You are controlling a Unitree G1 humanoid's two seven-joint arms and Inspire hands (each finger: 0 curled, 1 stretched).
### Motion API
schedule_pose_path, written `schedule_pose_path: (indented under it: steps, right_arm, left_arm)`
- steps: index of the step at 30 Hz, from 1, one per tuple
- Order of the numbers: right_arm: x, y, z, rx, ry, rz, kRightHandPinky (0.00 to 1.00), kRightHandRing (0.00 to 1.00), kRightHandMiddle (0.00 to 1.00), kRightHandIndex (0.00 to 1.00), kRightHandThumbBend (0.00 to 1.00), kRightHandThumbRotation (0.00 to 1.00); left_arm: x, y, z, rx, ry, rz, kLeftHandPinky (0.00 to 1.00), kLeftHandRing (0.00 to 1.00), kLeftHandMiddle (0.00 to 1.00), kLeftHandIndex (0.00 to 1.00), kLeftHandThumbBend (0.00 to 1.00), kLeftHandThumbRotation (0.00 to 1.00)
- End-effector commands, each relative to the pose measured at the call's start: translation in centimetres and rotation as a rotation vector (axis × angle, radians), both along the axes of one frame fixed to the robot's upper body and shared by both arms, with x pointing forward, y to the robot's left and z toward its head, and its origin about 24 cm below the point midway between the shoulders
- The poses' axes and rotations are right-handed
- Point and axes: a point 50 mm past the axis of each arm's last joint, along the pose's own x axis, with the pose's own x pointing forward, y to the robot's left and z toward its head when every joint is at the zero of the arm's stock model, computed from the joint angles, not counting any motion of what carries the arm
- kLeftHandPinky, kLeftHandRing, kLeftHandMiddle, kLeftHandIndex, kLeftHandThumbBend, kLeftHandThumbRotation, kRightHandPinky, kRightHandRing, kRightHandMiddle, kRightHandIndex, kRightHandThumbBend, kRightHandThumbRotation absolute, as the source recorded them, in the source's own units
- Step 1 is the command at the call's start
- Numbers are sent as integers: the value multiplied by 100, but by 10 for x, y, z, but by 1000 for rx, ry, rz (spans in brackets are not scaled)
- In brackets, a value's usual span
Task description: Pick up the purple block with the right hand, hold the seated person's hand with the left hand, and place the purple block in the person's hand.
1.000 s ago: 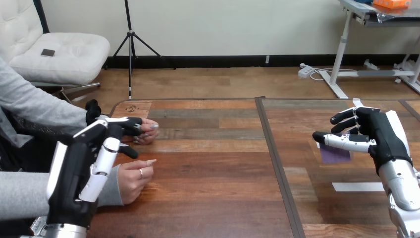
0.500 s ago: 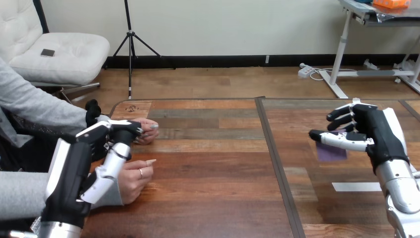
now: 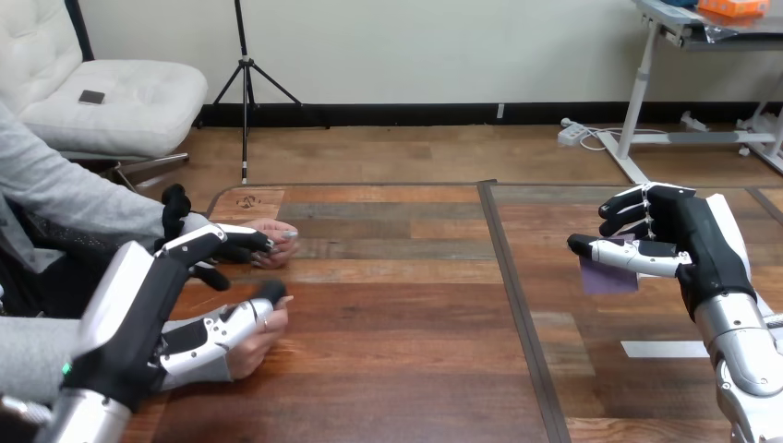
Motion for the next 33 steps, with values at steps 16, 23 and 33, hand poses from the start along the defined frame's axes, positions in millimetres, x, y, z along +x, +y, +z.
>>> schedule_pose_path:
  steps: [16,23,33]
  right_arm:
    - [12,9,25,50,-129,31,38,39,44,44,85,0]
    - [12,9,26,43,-136,34,38,39,44,44,84,0]
    - [12,8,26,55,-131,29,37,39,44,44,84,0]
  left_arm:
    - [14,-1,39,309,-51,-54,67,80,82,78,100,39]
    - [16,1,40,407,-25,-46,72,80,82,79,100,40]
    - [20,2,42,493,5,-47,76,81,83,80,100,39]
